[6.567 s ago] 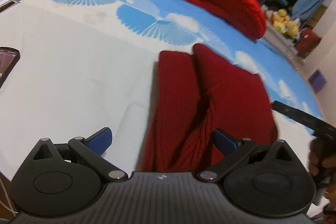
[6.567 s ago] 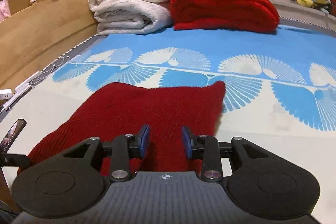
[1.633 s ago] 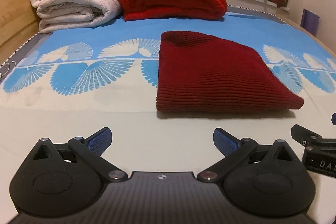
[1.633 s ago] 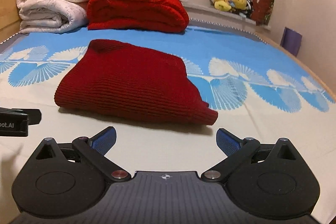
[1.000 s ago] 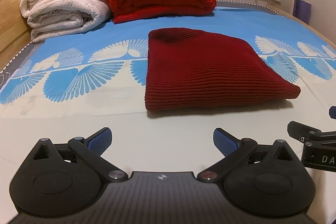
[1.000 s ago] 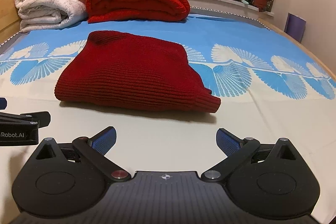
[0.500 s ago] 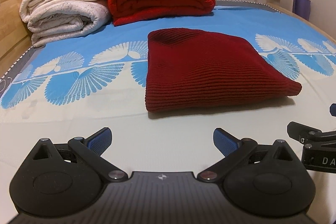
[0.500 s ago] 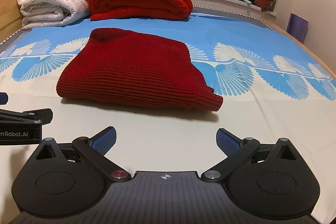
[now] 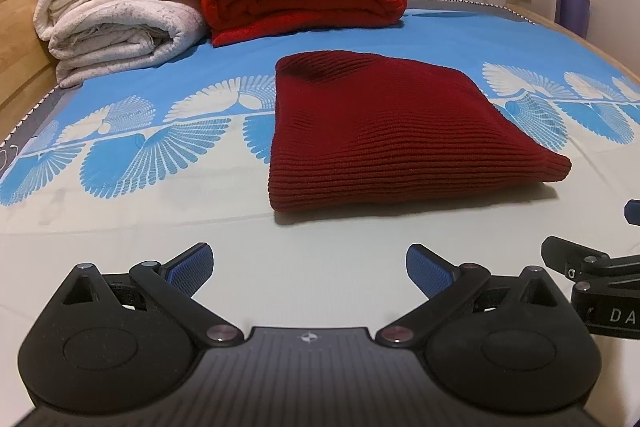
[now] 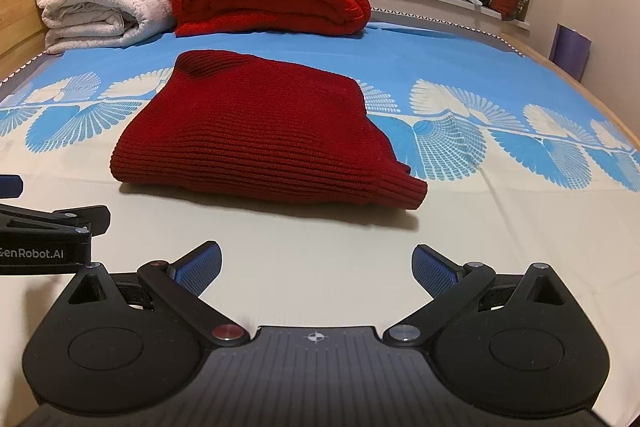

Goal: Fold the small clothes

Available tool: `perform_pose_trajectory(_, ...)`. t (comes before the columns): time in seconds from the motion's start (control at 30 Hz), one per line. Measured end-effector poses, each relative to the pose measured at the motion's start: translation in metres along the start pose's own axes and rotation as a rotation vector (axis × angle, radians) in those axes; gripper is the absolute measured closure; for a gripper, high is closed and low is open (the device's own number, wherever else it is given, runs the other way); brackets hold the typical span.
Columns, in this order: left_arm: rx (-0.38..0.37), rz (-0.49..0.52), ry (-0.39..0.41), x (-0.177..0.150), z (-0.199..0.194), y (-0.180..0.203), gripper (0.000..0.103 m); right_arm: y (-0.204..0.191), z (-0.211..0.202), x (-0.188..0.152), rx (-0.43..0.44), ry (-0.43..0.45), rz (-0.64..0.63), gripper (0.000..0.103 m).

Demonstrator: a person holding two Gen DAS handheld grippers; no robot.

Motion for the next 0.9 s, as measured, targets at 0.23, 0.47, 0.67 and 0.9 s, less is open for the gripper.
perform_pose_trajectory(0.23, 0.002, 0.004, -0.001, -0.0006, 0.0009, 0.0016, 0.000, -0.0001, 0.0000, 0.0000, 0.000, -0.001, 0.000, 0.002)
perform_pose_trajectory(0.47, 0.005, 0.007, 0.000, -0.0011, 0.0010, 0.0020, 0.000, 0.0003, 0.0003, -0.0010, 0.005, -0.002, 0.002, 0.002)
perform_pose_trajectory(0.67, 0.004, 0.003, -0.002, -0.0012, 0.0008, 0.0017, 0.000, 0.0012, 0.0006, -0.0024, 0.010, -0.004, -0.002, 0.002)
perform_pose_trajectory(0.9, 0.006, 0.008, -0.005, -0.0015, 0.0016, 0.0007, 0.000, 0.0011, 0.0004, -0.0026, 0.014, -0.007, -0.002, 0.002)
Point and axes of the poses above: each gripper's, at about its wrist camera, not at the fingertips, and z roughly the way its jaws point, y to its right, x to its top, the point moved 5 cm from there along z, roughly the way its jaws point, and after that the axes turned 8 degrees about x, right-handed, at the moved point
